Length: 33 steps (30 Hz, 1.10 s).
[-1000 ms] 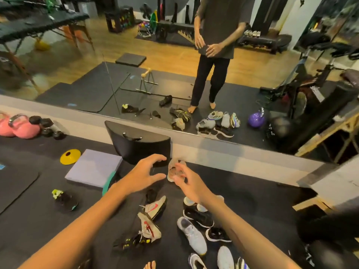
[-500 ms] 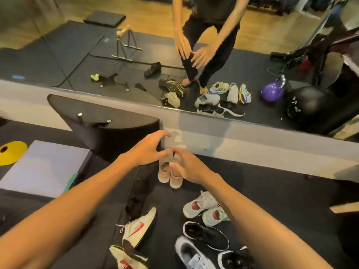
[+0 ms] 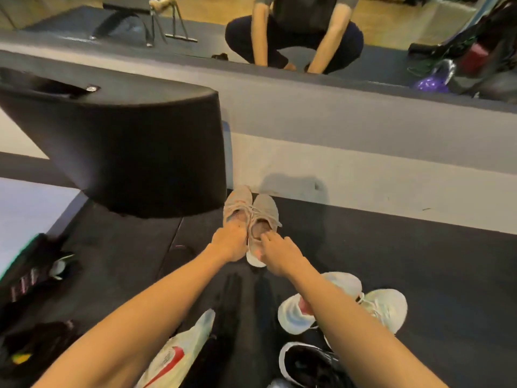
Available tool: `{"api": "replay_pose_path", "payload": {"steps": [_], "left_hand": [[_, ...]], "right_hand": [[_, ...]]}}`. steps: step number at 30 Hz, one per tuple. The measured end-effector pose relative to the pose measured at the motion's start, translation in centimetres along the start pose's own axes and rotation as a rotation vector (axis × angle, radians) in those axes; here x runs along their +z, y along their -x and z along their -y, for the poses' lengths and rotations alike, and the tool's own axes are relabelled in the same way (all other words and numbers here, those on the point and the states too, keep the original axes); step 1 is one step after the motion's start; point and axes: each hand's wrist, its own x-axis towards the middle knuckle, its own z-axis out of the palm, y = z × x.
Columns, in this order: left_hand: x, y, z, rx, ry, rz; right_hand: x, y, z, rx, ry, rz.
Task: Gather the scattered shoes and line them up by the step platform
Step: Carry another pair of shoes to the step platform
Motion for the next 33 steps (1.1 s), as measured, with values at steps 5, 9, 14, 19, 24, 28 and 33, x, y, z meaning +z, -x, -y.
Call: {"api": "replay_pose_path", "payload": {"steps": [5,9,14,19,24,28,33], "left_hand": [[4.2,-1.4,2.4,-0.024,-0.246,0.048],[6.2,-1.4,2.9,-0.015,-0.236,-0.043],[6.3,-1.5,2.9,-0.084,-0.05,0.025],[4.6,3.5,3.1,0.002,-0.022,0.08],[-6.8,9.9,-1.5,0.002,-0.026,0.076],[-21.3,15.5,-7.2,0.06,-0.067,0.062],[-39.6,22.2,-15.5,0.191,-0.222,-0.043]], "right_hand": [[3.7,-2.0,0.3,-0.044,0.088,-0.029],[5.4,-2.4,0.1,-0.038,0.057,-0.11],[6.1,-1.8,-0.4,-0.002,-0.008,-0.035],[2.9,2.4,0.7,0.033,-0.115,0.024],[-10.4,8.9,2.8,0.102,-0.218,0.057],[-24.5,15.2,5.7,0.088,-0.248,0.028],[-42.5,22.6,7.4,0.092,-0.297,-0.07]]}}
